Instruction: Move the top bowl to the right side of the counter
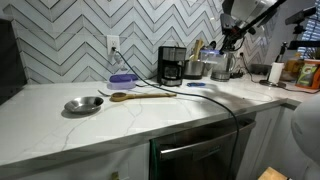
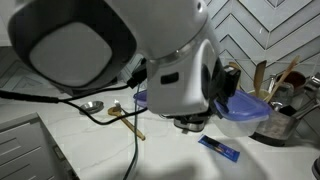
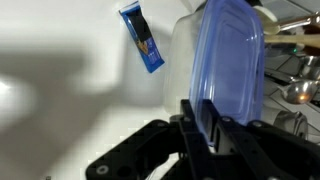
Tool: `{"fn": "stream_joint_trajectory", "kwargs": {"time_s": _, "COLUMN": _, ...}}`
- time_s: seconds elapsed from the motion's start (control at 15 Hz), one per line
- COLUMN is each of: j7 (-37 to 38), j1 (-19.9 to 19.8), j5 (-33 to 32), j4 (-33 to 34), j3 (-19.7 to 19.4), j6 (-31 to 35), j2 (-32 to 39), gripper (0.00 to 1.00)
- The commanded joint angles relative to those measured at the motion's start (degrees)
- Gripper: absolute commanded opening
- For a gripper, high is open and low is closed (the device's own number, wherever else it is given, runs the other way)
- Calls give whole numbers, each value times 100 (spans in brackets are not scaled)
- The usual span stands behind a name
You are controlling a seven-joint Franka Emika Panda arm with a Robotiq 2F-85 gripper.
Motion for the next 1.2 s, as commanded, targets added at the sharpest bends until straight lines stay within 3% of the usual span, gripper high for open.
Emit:
{"fn": "stream_joint_trajectory", "kwargs": {"time_s": 0.0, "j7": 208, "j1": -7, "j5": -13, "j4": -128, "j3": -183, "j6": 722, "j2": 398, "gripper": 4}}
{"fn": "stream_joint_trajectory", "kwargs": {"time_s": 0.07, "j7": -63, "j1": 64, "j5": 129, "j4": -164, "j3": -241, "j6": 958, "j2": 474, "gripper": 4}}
{"fn": "stream_joint_trajectory", "kwargs": {"time_s": 0.13, "j7": 73, "j1": 77, "j5": 23, "j4": -60, "j3": -219, "j6": 551, "j2": 328, "gripper": 16}}
{"fn": "stream_joint_trajectory", "kwargs": {"time_s": 0.53, "j7": 35, "j1": 84, "j5": 43, "j4": -90, "j3": -248, "j6": 866, "j2": 522, "gripper": 16}}
{"fn": "stream_joint_trajectory", "kwargs": {"time_s": 0.6, "j7": 35, "j1": 84, "j5": 43, "j4": -88, "j3": -248, "j6": 866, "j2": 522, "gripper": 4}}
{"fn": "stream_joint_trajectory", "kwargs": {"time_s": 1.13, "j7": 1258, "j1": -83, "j5": -571, "j4": 91, "j3": -239, "j6": 1949, "j2": 1483, "gripper": 4}}
